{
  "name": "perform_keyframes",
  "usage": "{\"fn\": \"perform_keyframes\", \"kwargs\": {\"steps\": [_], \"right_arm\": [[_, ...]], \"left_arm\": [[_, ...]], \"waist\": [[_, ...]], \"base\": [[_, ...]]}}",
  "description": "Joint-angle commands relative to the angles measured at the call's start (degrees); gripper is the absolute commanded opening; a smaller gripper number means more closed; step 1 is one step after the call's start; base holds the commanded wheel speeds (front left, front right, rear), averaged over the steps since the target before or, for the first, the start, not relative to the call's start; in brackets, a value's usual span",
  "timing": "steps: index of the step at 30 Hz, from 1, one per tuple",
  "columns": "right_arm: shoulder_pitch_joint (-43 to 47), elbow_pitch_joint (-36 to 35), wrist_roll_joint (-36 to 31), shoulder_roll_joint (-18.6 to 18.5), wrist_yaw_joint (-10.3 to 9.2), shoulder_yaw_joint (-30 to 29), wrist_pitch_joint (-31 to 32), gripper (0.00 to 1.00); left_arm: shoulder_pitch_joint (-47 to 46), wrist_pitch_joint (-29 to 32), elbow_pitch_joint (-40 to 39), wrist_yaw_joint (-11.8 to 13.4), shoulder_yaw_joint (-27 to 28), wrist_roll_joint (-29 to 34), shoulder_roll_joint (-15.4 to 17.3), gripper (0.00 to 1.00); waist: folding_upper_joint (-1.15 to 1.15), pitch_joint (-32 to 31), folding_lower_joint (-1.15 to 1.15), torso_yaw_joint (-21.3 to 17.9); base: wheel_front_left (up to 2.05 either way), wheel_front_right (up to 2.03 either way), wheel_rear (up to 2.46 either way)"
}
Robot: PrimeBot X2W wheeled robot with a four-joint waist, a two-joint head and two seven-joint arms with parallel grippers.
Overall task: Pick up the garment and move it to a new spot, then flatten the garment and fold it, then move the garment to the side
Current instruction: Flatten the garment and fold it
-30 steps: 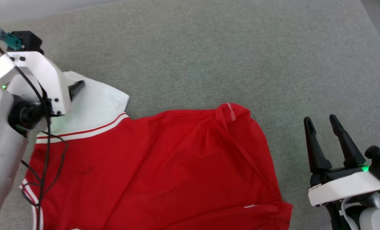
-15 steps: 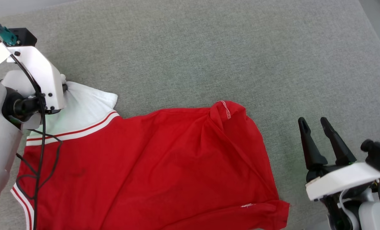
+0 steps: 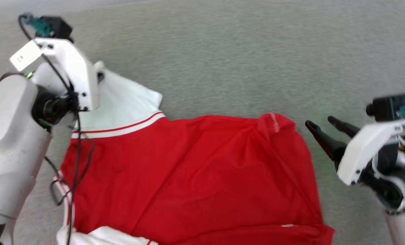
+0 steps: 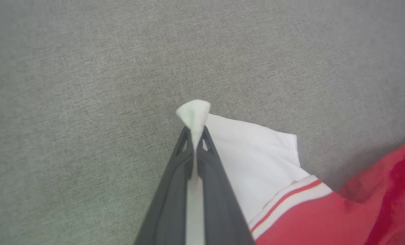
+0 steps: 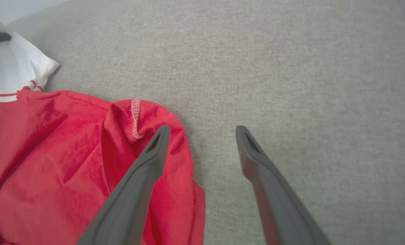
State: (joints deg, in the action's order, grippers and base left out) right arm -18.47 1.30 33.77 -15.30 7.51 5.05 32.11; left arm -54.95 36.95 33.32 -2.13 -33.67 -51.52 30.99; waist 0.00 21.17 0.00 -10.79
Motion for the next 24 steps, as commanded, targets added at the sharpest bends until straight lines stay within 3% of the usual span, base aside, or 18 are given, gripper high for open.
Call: {"fn": "perform_keyframes", "kwargs": {"steps": [1,12,18,19,20,21,24], "right_arm": [[-2.2,0.13,0.25,-1.01,-0.05,0.82,1.62,1.0],[-12.26,6.99,0.93,-6.57,-0.04,10.86,15.44,1.0],[-10.98,14.05,2.61,-6.57,-0.03,17.01,21.92,1.0],[-10.61,15.03,3.15,-6.53,-0.03,17.94,23.06,0.77],[-10.71,15.59,3.73,-6.46,-0.03,18.72,23.51,0.22],[-10.96,16.02,4.17,-6.48,-0.02,19.18,23.71,0.0],[-13.34,15.96,4.91,-7.02,-0.04,18.85,21.79,0.0]], "left_arm": [[-0.9,-0.61,-0.85,-0.3,-0.15,0.48,-0.36,0.0],[-1.36,-2.94,-6.38,-0.26,-0.18,0.93,-0.87,0.0],[-0.52,-3.91,-6.85,-0.17,0.09,0.42,-0.79,0.0],[-0.52,-3.94,-6.82,-0.19,0.09,0.46,-0.88,0.0],[-0.5,-4.07,-6.77,-0.25,0.05,0.52,-0.93,0.0],[-0.47,-4.2,-6.69,-0.29,0.07,0.48,-0.91,0.0],[-0.15,-5.21,-6.41,-0.36,0.28,0.64,-0.69,0.0]], "waist": [[0.0,0.08,0.0,2.25],[0.0,3.2,0.0,7.4],[0.0,3.93,0.0,8.15],[0.0,3.96,0.0,8.24],[0.0,3.96,0.0,8.32],[0.0,3.92,0.0,8.36],[0.0,3.37,0.0,8.41]], "base": [[0.0,0.0,0.0],[0.0,0.0,0.0],[0.0,0.0,0.0],[0.0,0.0,0.0],[0.0,0.0,0.0],[0.0,0.0,0.0],[0.0,0.0,0.0]]}}
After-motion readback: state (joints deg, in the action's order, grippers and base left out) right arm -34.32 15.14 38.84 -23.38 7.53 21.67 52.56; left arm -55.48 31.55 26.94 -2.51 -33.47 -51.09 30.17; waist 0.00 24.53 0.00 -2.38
